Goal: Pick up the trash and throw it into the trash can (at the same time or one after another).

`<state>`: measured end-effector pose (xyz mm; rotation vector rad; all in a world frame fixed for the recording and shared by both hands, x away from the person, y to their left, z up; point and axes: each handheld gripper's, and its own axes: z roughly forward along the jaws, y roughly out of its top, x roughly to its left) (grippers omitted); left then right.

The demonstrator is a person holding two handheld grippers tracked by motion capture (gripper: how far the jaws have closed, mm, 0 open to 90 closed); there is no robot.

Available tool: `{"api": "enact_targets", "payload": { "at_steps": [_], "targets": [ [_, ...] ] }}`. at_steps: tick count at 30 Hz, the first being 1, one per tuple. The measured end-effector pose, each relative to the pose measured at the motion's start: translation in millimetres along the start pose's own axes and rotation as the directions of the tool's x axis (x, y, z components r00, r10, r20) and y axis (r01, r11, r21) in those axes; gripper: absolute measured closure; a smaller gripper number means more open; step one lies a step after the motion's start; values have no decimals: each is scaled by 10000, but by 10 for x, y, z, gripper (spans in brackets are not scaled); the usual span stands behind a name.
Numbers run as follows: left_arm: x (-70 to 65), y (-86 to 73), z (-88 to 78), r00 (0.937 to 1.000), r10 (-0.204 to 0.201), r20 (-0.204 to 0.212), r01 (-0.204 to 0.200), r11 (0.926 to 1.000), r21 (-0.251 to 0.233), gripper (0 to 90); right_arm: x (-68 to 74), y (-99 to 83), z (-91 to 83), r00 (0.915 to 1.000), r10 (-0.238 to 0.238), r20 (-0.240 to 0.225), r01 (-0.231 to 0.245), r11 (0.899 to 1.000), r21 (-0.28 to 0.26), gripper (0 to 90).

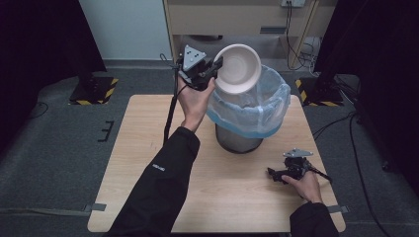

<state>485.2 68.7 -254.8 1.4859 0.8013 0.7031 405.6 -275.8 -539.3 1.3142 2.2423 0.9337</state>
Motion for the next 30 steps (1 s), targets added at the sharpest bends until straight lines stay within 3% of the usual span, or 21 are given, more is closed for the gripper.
{"api": "enact_targets", "payload": {
  "at_steps": [7, 10, 12, 14, 16, 22, 23, 24, 27, 28, 30],
  "targets": [
    [-39, -79, 208, 9995, 221, -206, -212, 9989, 417, 831, 0, 0, 0, 10000, -1, -2, 1, 10000, 2, 11],
    [-77, -106, 282, 9994, 351, -50, -348, 9981, 515, 825, 0, 0, 0, 10000, 1, -6, -1, 10000, 7, 10],
    [-85, -126, 348, 9993, 23, 377, -51, 9973, 731, 720, 0, 0, 0, 10000, -1, -6, 1, 10000, 5, 10],
    [-95, -138, 381, 9985, 433, 341, -458, 9962, 746, 603, 0, 0, 1, 10000, -2, -7, 2, 10000, 5, 10],
    [-90, -130, 363, 9982, 366, 468, -396, 9970, 660, 519, 0, 0, 0, 10000, -4, -7, 4, 10000, 6, 10],
    [-41, -66, 134, 9963, 177, 843, -209, 9991, 366, 367, 0, 0, 1, 10000, -3, -10, 3, 10000, 7, 9],
    [-7, -67, -35, 9958, -131, 909, 106, 9995, 285, 344, 0, 0, 1, 10000, -3, -9, 3, 10000, 9, 9],
    [-7, -67, -35, 9958, -131, 909, 106, 9995, 285, 328, 0, 0, 1, 10000, -3, -9, 3, 10000, 9, 9],
    [51, -141, -368, 9947, -124, 1017, 78, 9989, 458, 285, 1, 0, 2, 10000, 0, -3, 0, 10000, -13, 9],
    [51, -141, -368, 9947, -124, 1017, 78, 9989, 458, 275, 0, 0, 2, 10000, -4, -3, 4, 10000, -14, 9],
    [81, -245, -600, 9934, -107, 1140, 33, 9979, 651, 245, 1, 0, 2, 10000, -3, -3, 3, 10000, -13, 9]
  ]
}}
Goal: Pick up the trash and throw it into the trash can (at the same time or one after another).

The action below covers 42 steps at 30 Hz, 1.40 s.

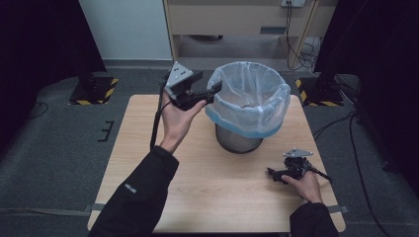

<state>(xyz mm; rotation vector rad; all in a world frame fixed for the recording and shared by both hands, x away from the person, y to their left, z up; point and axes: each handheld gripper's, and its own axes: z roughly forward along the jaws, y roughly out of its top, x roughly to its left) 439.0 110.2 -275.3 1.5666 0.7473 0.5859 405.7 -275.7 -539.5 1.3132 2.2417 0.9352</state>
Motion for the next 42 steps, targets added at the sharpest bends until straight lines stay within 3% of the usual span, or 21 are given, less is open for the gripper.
{"api": "enact_targets", "payload": {
  "at_steps": [2, 5, 9, 10, 11, 15, 16, 17, 18, 19, 20, 21, 22, 24, 28, 30, 32, 33, 34, 40, 42],
  "targets": [
    [2, -73, -99, 10000, 66, 72, -67, 9999, 152, 223, 0, 0, 0, 10000, 2, 0, -2, 10000, 1, 9],
    [19, -373, -370, 9996, 197, 204, -212, 9969, 764, 206, 1, 0, -2, 10000, 8, -9, -8, 10000, 31, 9],
    [76, -776, -636, 9999, 80, -96, -66, 9899, 1418, 196, 1, -1, -2, 10000, 4, -10, -4, 10000, 30, 9],
    [76, -776, -636, 9999, 80, -96, -66, 9899, 1418, 193, 1, -1, -2, 10000, 4, -10, -4, 10000, 30, 9],
    [113, -1018, -752, 9994, 29, -355, 38, 9824, 1866, 188, 1, -1, -2, 10000, 4, -8, -4, 10000, 29, 9],
    [173, -1449, -913, 9973, -435, -592, 580, 9613, 2692, 183, 1, 0, -2, 10000, 8, -10, -8, 10000, 29, 9],
    [173, -1449, -913, 9973, -435, -592, 580, 9613, 2692, 176, 1, 0, -2, 10000, 8, -10, -8, 10000, 29, 9],
    [186, -1553, -946, 9967, -504, -633, 671, 9523, 2976, 172, 1, 0, -2, 10000, 9, -9, -9, 10000, 26, 9],
    [206, -1738, -1009, 9952, -696, -692, 893, 9346, 3444, 169, 1, -1, -2, 10000, 5, -9, -5, 10000, 29, 9],
    [224, -1837, -1046, 9944, -817, -671, 1009, 9225, 3727, 165, 1, -1, -2, 10000, 5, -9, -5, 10000, 28, 9],
    [243, -1935, -1081, 9928, -963, -718, 1168, 9138, 3889, 166, 1, 0, -2, 10000, 5, -10, -5, 10000, 30, 9],
    [243, -1935, -1081, 9928, -963, -718, 1168, 9138, 3889, 167, 1, 0, -2, 10000, 5, -10, -5, 10000, 30, 9],
    [295, -2107, -1156, 9879, -1207, -972, 1507, 8939, 4222, 168, 1, 0, -2, 10000, 6, -11, -6, 10000, 29, 9],
    [361, -2271, -1241, 9816, -1361, -1340, 1830, 8706, 4567, 167, 1, 0, -2, 10000, 9, -11, -9, 10000, 28, 9],
    [481, -2412, -1355, 9766, -899, -1955, 1806, 8364, 5174, 167, 0, 0, -2, 10000, 4, -13, -4, 10000, 27, 9],
    [507, -2428, -1381, 9746, -752, -2111, 1775, 8340, 5224, 167, 0, 0, -2, 10000, 9, -12, -9, 10000, 27, 9],
    [565, -2465, -1440, 9720, -329, -2327, 1580, 8243, 5437, 163, 1, 0, -2, 10000, 9, -13, -9, 10000, 30, 9],
    [587, -2481, -1457, 9715, -175, -2362, 1496, 8185, 5548, 162, 1, 0, -2, 10000, 9, -13, -9, 10000, 29, 9],
    [612, -2497, -1480, 9696, -24, -2448, 1464, 8069, 5722, 161, 0, 0, -2, 10000, 7, -14, -7, 10000, 29, 9],
    [659, -2520, -1506, 9654, -26, -2606, 1569, 8044, 5730, 144, 1, 0, -2, 10000, 8, -11, -8, 10000, 32, 9],
    [674, -2534, -1507, 9646, -73, -2635, 1638, 7997, 5776, 140, 1, 0, -2, 10000, 4, -10, -4, 10000, 30, 9]
  ]
}}
